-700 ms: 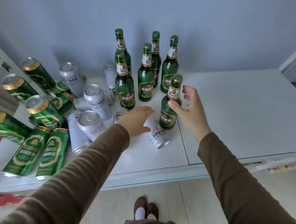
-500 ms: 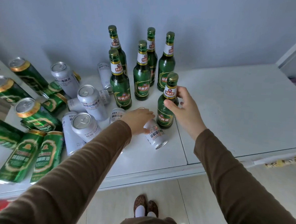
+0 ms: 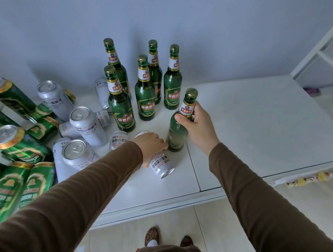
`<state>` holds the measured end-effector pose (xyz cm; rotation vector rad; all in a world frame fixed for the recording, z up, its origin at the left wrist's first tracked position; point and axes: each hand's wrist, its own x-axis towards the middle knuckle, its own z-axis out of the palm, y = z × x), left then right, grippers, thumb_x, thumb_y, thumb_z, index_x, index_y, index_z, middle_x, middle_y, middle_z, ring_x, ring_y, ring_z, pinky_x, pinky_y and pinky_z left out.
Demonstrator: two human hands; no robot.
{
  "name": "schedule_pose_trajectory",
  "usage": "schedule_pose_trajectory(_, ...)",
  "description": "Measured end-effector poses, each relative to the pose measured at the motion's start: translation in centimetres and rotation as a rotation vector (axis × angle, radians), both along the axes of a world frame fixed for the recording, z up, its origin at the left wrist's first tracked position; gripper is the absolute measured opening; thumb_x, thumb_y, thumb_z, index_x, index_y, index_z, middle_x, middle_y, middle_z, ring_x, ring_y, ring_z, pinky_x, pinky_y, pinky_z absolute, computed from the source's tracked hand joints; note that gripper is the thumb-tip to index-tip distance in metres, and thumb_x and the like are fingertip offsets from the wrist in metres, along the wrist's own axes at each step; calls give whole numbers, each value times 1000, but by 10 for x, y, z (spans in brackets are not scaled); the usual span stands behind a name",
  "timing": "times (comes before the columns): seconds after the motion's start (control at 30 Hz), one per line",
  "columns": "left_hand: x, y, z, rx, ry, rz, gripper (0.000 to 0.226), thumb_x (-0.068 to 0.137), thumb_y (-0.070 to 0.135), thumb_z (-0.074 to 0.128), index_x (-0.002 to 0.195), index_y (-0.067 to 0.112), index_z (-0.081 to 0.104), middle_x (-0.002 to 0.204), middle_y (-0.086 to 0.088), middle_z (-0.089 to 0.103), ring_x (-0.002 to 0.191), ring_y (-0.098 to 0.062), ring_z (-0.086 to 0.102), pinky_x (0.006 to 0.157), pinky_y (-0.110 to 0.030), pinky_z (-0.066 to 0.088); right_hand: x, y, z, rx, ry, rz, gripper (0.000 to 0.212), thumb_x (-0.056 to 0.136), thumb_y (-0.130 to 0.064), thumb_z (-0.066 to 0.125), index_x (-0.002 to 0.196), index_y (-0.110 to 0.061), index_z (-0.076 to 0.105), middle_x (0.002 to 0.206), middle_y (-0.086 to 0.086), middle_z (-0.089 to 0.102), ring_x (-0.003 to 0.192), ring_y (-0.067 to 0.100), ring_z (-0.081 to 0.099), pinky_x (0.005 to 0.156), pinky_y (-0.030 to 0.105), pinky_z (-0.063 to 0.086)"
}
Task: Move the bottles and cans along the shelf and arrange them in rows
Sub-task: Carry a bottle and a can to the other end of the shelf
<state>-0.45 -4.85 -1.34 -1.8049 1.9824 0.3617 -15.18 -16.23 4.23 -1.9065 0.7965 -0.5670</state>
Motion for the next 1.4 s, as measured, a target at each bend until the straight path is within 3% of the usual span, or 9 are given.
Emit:
schedule_pose_trajectory(0.1, -3, -3, -1, -19, -12, -4, 81, 71, 34, 84, 141, 30, 44, 131, -1, 52, 122, -27, 45, 103, -39, 38, -13, -18, 7, -2, -22, -34, 32, 91, -28, 72, 116, -15, 57, 107, -5, 68, 103, 17, 66, 95, 48, 56)
schedule_pose_trajectory(0.27, -13, -24, -3, -149, 192, 206, 73, 67, 42, 80, 132, 35, 47, 115, 8, 51, 110, -18, 42, 77, -35, 48, -48, -63, 18, -45, -4, -67, 36, 87, -38, 71, 112, -17, 57, 103, -5, 69, 99, 20, 67, 92, 53, 55)
schedule_pose_trajectory(0.5, -64, -105, 5, -437, 588, 597, 72, 60, 53, 83, 123, 43, 50, 104, 15, 53, 102, -15, 46, 89, -44, 46, -123, -160, 29, -74, -36, -111, 34, 77, -50, 67, 104, -30, 57, 96, -14, 70, 95, 15, 67, 90, 51, 55)
schedule_pose_trajectory(0.67, -116, -180, 8, -642, 747, 736, 64, 53, 61, 80, 107, 37, 55, 96, 7, 58, 92, -19, 55, 85, -45, 51, -167, -222, 37, -69, -55, -129, 40, 75, -54, 67, 104, -28, 59, 98, -12, 71, 95, 15, 68, 89, 51, 55)
schedule_pose_trajectory(0.8, -150, -230, 11, -688, 877, 848, 56, 55, 56, 84, 98, 36, 53, 95, 7, 60, 88, -18, 59, 82, -40, 52, -190, -260, 42, -78, -61, -154, 48, 74, -58, 65, 106, -23, 61, 101, -12, 71, 96, 13, 67, 90, 50, 56)
schedule_pose_trajectory(1.07, -173, -321, 13, -698, 1081, 843, 55, 58, 48, 86, 102, 33, 55, 102, 5, 65, 91, -19, 64, 78, -35, 53, -210, -330, 46, -94, -57, -203, 48, 73, -57, 67, 107, -24, 61, 103, -11, 71, 101, 16, 66, 93, 51, 55)
schedule_pose_trajectory(1.17, -181, -354, 14, -701, 1125, 845, 58, 55, 50, 85, 100, 31, 55, 102, 3, 66, 92, -21, 64, 80, -39, 55, -220, -358, 46, -92, -62, -242, 43, 74, -54, 69, 106, -24, 62, 101, -11, 71, 100, 15, 67, 92, 52, 55)
schedule_pose_trajectory(1.27, -191, -387, 16, -720, 1169, 870, 57, 55, 48, 86, 99, 28, 55, 101, 1, 66, 91, -23, 64, 82, -44, 56, -229, -390, 47, -85, -64, -279, 35, 80, -44, 73, 105, -23, 62, 102, -8, 72, 99, 17, 68, 93, 50, 56)
schedule_pose_trajectory(1.4, -207, -435, 19, -749, 1202, 884, 55, 62, 39, 89, 105, 27, 55, 104, 3, 67, 93, -19, 64, 82, -39, 55, -241, -439, 44, -63, -72, -284, 25, 86, -30, 76, 104, -20, 62, 102, -3, 72, 98, 19, 68, 93, 46, 56)
